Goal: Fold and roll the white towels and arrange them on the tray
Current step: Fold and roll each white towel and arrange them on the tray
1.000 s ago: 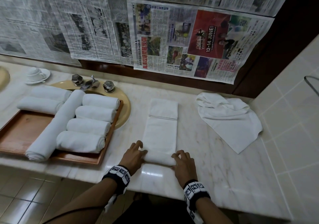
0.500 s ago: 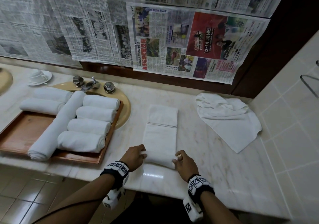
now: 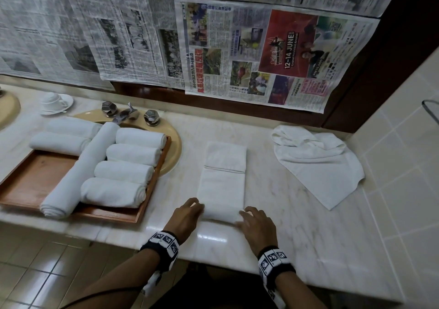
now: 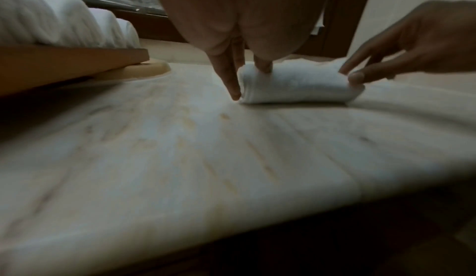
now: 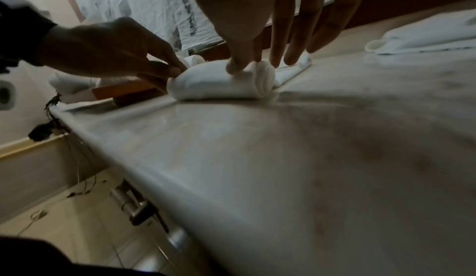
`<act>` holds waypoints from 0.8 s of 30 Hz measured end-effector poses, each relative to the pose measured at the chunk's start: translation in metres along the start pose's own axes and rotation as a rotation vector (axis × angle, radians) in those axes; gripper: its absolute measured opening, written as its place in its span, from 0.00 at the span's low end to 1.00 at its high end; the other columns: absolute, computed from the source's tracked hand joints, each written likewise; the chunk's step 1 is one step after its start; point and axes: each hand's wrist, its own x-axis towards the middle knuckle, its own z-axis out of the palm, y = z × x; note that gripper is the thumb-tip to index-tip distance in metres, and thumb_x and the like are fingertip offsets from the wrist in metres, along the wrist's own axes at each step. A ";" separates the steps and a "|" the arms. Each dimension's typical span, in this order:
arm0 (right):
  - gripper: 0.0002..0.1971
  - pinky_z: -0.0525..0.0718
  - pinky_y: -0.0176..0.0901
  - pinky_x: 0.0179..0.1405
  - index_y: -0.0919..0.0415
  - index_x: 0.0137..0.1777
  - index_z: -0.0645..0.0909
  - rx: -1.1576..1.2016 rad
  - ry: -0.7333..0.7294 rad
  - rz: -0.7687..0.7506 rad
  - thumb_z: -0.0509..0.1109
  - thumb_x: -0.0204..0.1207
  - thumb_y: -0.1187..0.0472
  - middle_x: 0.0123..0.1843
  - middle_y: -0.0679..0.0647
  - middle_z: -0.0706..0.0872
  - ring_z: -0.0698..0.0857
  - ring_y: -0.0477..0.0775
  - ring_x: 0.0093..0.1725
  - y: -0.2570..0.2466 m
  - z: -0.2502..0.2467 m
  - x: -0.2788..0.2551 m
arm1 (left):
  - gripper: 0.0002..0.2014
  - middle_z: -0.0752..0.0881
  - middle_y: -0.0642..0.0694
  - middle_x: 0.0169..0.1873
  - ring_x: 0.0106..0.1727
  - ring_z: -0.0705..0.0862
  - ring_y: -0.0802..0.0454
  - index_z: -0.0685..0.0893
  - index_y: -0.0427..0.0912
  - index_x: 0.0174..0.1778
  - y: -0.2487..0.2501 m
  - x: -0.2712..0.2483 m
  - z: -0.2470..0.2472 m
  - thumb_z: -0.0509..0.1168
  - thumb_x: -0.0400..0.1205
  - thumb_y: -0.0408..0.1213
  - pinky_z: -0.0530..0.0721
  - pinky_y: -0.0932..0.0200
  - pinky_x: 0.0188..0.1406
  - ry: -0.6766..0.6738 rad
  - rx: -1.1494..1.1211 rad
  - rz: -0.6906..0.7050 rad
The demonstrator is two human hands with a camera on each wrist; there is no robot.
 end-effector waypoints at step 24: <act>0.10 0.80 0.43 0.51 0.45 0.58 0.78 0.440 -0.248 0.314 0.71 0.79 0.51 0.47 0.47 0.87 0.85 0.52 0.49 0.010 -0.008 0.033 | 0.19 0.85 0.42 0.52 0.53 0.80 0.44 0.71 0.47 0.71 0.007 0.009 -0.013 0.63 0.84 0.36 0.77 0.52 0.51 -0.129 -0.049 -0.049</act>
